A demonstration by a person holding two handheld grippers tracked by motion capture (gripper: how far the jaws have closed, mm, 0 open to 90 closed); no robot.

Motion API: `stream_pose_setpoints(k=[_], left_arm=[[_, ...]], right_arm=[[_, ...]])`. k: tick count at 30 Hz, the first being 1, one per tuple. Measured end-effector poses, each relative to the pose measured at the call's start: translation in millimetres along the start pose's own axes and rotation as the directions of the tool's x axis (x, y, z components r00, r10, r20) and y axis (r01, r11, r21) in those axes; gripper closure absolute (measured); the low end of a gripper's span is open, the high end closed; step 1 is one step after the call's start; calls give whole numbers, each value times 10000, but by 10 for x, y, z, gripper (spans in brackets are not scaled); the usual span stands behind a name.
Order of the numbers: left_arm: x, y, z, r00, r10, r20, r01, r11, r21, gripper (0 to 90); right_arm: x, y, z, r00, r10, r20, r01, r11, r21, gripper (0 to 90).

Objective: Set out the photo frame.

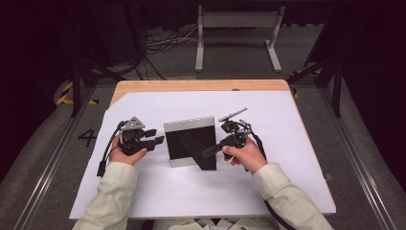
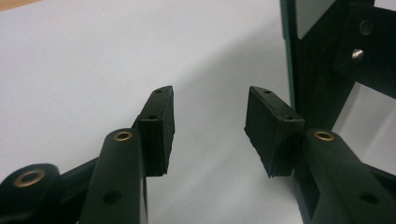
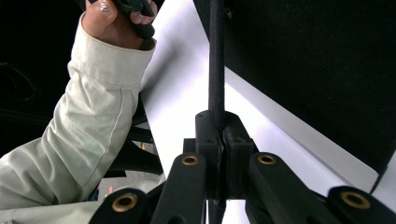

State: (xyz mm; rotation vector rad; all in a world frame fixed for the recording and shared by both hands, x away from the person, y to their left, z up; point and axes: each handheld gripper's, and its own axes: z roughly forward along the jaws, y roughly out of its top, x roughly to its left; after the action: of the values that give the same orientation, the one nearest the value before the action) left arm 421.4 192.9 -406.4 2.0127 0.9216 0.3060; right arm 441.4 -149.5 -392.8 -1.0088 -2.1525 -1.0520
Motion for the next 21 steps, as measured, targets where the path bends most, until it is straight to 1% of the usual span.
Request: stream_pose_setpoints(k=[8,9,10,13,14,15,17,21], left_arm=[[-2,-1,4,10000,29,-31,-29,10000,20,530],[-4,-2,6,10000,3,-3,-3,10000,27,530],[-4,-2,6,10000,3,-3,-3,10000,27,530],[-3,-1,7,10000,56,-4,-56,10000,49,530],[-3,-1,7,10000,65,-12,-65,10000,48,530],[-4,-1,8,10000,64,-7,-64,10000,55,530],[-4,2,8,9999,140,-16,-140,9999,63,530],[-12,2,11,10000,76,2,-76,9999,72,530]], right_arm=[[41,-33,-62,9990,-347,291,353,9992,-209,875],[56,-44,-90,9972,-542,508,560,9978,-362,875],[56,-44,-90,9972,-542,508,560,9978,-362,875],[80,-62,-134,9931,-854,807,902,9943,-577,875],[86,-70,-152,9899,-1024,980,1093,9917,-673,875],[94,-77,-164,9880,-1083,1104,1164,9907,-702,875],[106,-95,-199,9805,-1320,1457,1459,9853,-893,875],[111,-133,-278,9670,-1691,1904,1949,9727,-1261,874]])
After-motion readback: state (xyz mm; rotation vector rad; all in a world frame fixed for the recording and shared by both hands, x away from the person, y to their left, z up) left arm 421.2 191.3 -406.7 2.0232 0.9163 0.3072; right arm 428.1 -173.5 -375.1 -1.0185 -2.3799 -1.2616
